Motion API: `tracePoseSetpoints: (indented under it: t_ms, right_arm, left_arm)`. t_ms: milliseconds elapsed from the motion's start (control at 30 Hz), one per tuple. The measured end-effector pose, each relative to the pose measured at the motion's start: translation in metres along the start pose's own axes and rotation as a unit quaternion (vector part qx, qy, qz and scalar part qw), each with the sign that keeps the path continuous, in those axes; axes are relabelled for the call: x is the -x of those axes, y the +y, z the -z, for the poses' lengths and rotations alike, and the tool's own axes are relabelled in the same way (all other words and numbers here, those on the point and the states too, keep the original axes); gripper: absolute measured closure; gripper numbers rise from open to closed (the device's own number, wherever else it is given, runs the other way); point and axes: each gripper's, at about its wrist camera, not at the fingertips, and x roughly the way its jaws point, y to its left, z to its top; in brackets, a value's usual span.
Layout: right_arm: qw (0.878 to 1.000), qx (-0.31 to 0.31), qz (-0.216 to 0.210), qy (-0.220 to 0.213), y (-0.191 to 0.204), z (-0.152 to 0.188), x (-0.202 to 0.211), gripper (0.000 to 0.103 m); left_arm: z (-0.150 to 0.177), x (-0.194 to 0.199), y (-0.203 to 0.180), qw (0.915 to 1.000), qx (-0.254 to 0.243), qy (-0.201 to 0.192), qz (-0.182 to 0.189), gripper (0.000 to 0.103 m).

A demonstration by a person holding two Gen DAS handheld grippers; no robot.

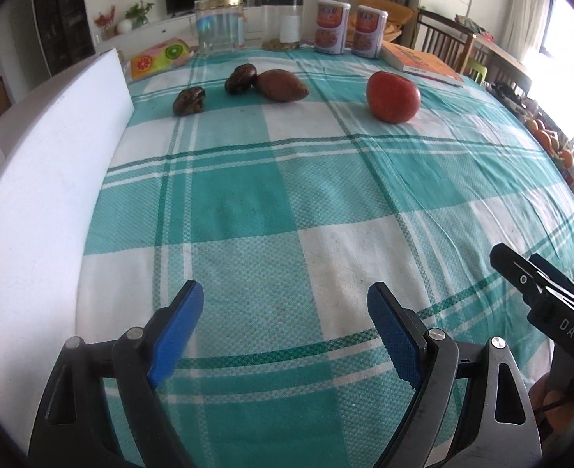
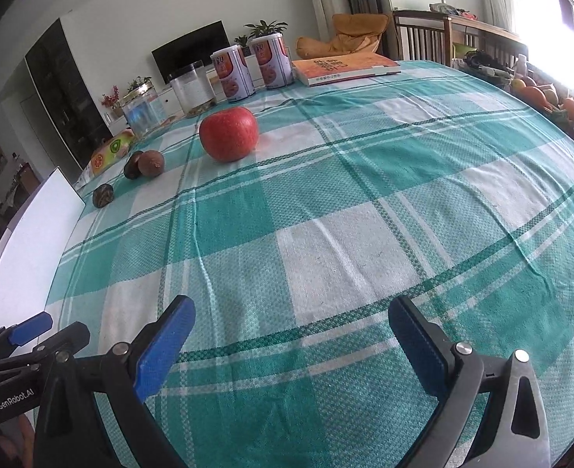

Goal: Organize fruits

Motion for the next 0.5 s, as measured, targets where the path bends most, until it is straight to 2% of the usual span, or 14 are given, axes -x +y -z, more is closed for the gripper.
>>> tracePoseSetpoints:
  t_ms: [67,200,300,400,500]
  right_arm:
    - [1.0,0.002,-0.006,0.004,0.001,0.0,-0.001,0.004]
    - [1.0,0.013,-0.018,0.013,0.006,0.001,-0.004,0.004]
    - [0.997,0.047,-0.039,0.036,0.022,-0.003,-0.013,0.004]
    - [0.991,0.111,-0.066,0.039,0.055,-0.024,-0.02,0.004]
    - [0.98,0.174,-0.093,0.035,0.1,-0.063,-0.034,0.004]
  left_arm:
    - [-0.004,-0.009,0.004,0.9999,0.012,0.002,-0.002,0.015]
    - [-0.011,-0.021,0.012,0.9989,0.0,-0.017,-0.043,0.015]
    - [-0.008,-0.026,0.023,0.9991,0.001,-0.016,-0.038,0.015]
    - [-0.001,-0.022,0.025,0.9989,-0.017,-0.025,-0.037,0.013]
    - [0.005,-0.018,0.03,0.9989,-0.026,-0.028,-0.027,0.012]
